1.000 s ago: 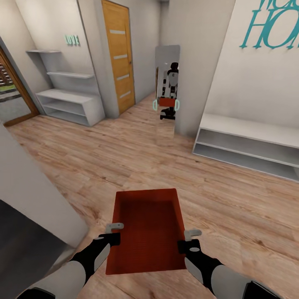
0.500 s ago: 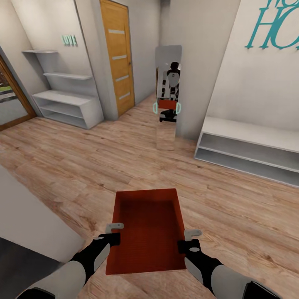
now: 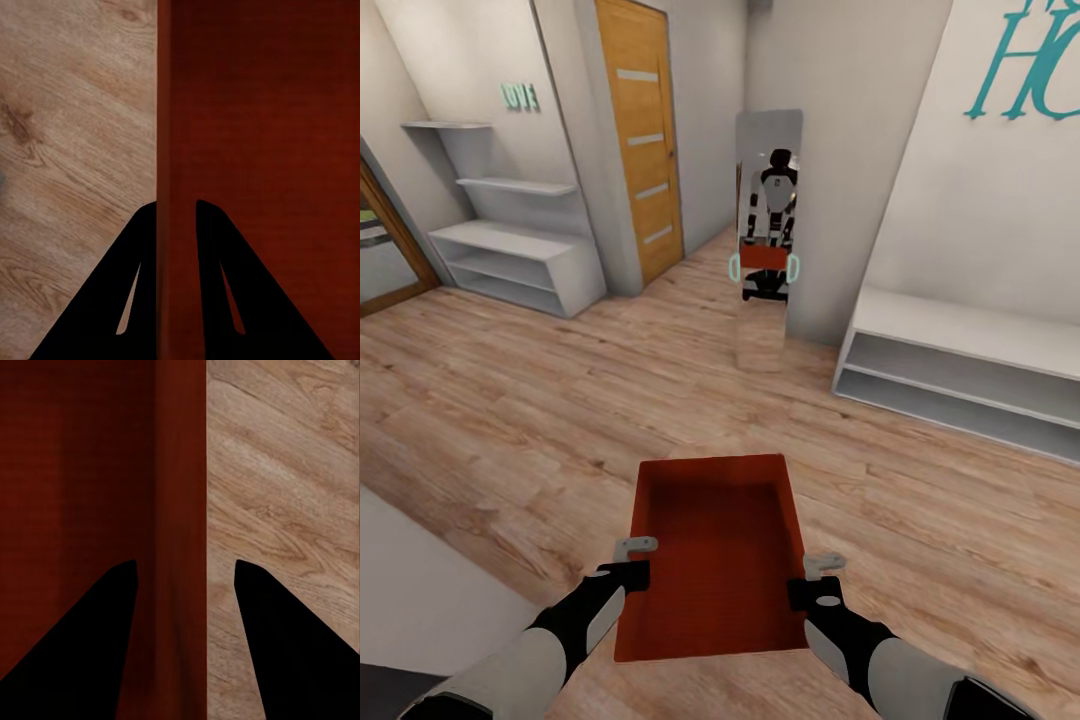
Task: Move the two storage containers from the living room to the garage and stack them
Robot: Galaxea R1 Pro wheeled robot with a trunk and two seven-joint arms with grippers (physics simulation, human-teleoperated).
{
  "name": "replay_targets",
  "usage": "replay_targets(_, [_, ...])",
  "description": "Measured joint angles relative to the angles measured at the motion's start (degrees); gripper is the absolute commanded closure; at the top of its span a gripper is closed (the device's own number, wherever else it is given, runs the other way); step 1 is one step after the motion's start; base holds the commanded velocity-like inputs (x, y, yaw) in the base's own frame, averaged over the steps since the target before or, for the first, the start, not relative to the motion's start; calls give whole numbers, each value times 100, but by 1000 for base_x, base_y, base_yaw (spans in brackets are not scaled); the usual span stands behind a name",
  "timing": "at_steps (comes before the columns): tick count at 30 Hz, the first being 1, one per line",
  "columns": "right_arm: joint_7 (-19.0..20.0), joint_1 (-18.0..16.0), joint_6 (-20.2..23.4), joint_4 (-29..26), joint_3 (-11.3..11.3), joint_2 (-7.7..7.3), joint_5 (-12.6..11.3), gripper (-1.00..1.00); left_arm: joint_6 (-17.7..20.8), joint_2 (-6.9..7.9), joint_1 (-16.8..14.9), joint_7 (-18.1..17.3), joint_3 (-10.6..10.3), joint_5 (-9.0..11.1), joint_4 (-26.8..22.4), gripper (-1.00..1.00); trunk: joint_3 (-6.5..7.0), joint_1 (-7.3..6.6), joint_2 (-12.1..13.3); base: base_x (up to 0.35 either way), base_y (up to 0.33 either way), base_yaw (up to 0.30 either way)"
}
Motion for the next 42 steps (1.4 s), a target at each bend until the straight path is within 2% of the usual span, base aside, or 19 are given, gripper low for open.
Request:
replay_targets(8, [-3, 0, 2, -4, 1, -2, 4, 100, -2, 0, 1, 1, 0, 2, -1, 100, 0, 0, 0, 323, 0, 34])
replay_targets(20, [-3, 0, 3, -7, -1, -5, 9, 100, -3, -4, 1, -1, 10, -13, -1, 100, 0, 0, 0, 323, 0, 203])
replay_targets(42, [-10, 0, 8, -3, 3, 5, 0, 100, 9, 7, 0, 0, -11, 11, -3, 100, 0, 0, 0, 323, 0, 15])
